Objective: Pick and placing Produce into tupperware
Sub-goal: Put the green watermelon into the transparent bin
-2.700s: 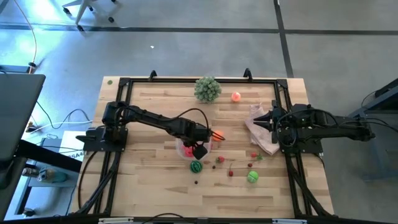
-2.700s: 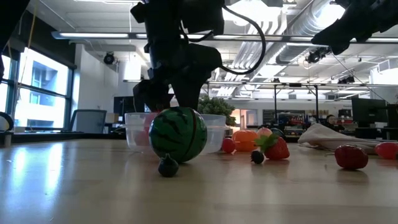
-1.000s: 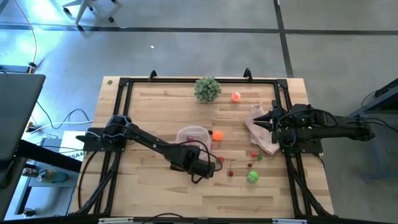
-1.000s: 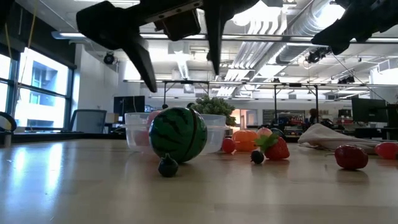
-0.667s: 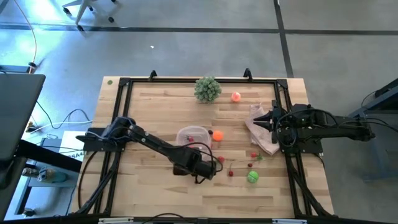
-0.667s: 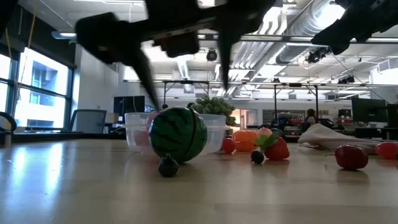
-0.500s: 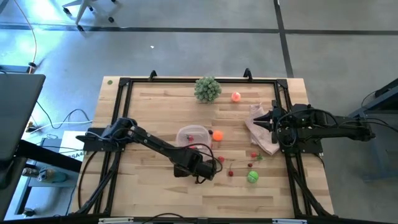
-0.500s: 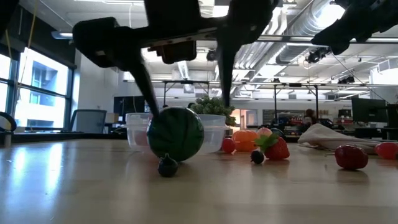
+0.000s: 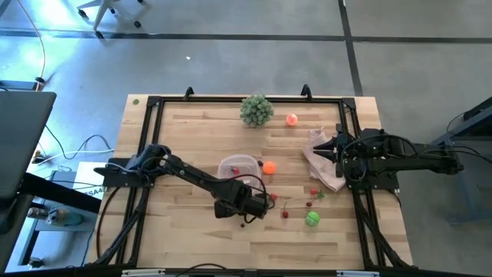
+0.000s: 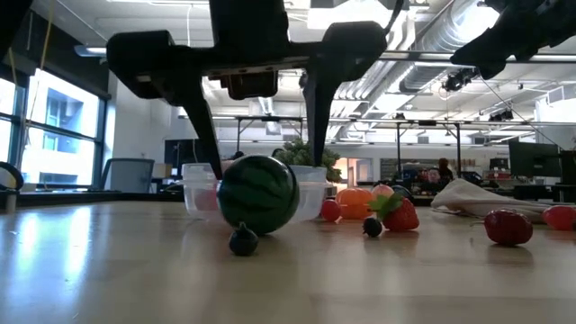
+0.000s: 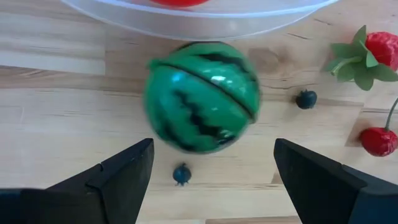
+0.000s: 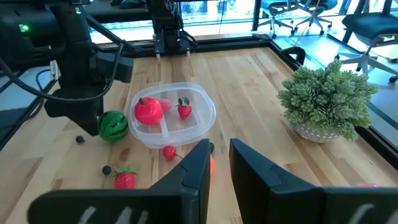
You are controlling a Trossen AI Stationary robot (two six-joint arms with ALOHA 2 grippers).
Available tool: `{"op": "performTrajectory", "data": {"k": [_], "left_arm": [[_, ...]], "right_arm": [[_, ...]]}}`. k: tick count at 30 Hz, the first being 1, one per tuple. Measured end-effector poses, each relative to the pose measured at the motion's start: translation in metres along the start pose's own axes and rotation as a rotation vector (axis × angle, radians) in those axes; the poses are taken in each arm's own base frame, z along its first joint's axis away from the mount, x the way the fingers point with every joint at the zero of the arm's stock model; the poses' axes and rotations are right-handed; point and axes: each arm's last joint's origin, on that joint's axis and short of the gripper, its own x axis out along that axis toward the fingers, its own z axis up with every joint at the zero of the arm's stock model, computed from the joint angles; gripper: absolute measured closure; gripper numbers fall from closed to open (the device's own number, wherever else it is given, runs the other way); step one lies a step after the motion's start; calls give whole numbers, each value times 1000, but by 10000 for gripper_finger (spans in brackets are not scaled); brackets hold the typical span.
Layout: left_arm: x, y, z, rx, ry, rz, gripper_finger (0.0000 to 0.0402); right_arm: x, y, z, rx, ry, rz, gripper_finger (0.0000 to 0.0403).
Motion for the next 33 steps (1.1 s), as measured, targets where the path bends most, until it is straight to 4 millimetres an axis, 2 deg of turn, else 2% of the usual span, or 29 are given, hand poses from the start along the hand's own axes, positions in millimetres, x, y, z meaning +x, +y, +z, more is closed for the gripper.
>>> {"op": "performTrajectory", "data": {"k": [5, 17, 26, 33], "left_arm": [[13, 0, 1, -3, -18, 23, 80], [16, -3, 9, 21, -45, 30, 80], [30, -1, 8, 33, -59, 59, 80], [33, -1, 8, 44, -61, 66, 80]], "right_arm": [[0, 0, 0, 0, 0, 0, 351], [0, 0, 0, 0, 0, 0, 351], [0, 0, 0, 0, 0, 0, 351], [0, 0, 0, 0, 0, 0, 351]]}}
